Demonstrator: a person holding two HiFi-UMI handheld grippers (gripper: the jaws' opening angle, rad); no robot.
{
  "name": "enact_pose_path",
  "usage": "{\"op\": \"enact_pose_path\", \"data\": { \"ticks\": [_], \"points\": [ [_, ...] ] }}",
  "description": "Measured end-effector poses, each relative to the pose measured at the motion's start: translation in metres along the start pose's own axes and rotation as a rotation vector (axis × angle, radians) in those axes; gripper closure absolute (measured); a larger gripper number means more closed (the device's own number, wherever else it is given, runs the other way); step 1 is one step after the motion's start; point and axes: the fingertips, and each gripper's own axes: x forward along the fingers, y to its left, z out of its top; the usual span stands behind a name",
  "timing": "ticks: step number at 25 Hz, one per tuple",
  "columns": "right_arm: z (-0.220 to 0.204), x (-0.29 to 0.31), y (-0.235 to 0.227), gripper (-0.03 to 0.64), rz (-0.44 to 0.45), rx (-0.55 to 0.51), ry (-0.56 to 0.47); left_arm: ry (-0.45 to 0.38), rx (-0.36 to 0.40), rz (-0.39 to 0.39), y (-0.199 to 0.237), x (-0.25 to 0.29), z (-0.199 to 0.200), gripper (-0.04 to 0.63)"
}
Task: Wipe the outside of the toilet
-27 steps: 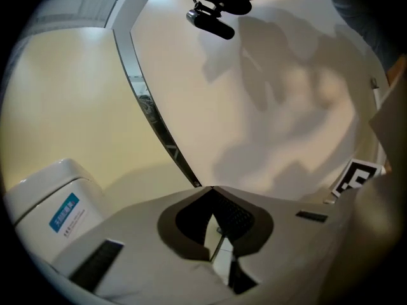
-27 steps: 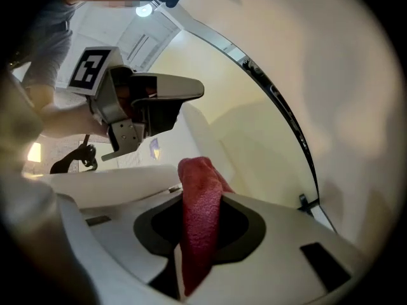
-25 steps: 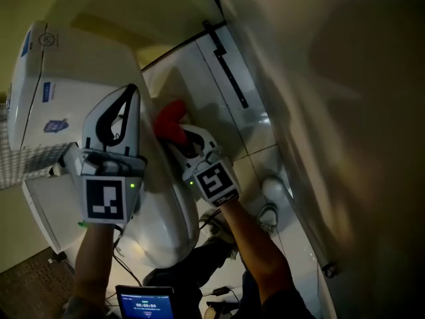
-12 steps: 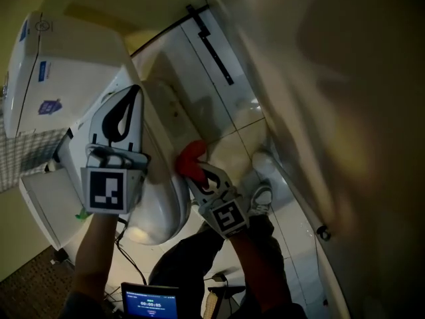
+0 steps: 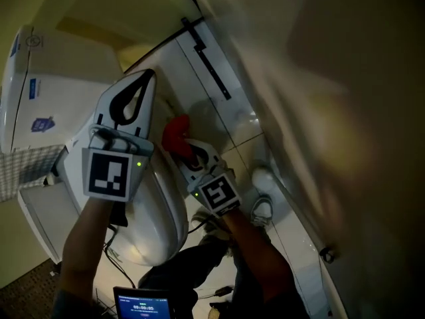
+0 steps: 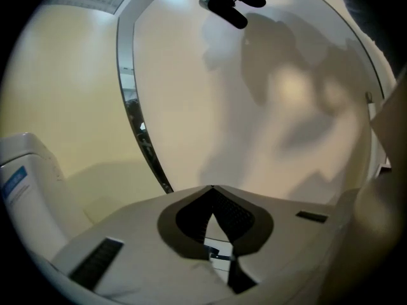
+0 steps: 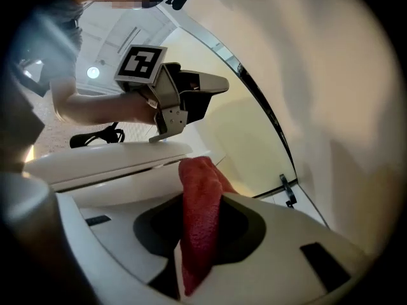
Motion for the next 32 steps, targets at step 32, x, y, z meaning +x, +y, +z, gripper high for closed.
{"op": "enact_pose_path", "data": {
  "ticks": [32],
  "points": [
    [-0.205, 0.027, -0.015, 0.526, 0.079, 0.080, 0.229, 0.116, 0.505, -0.345, -0.062, 0.111, -0.099, 0.589]
  ]
}}
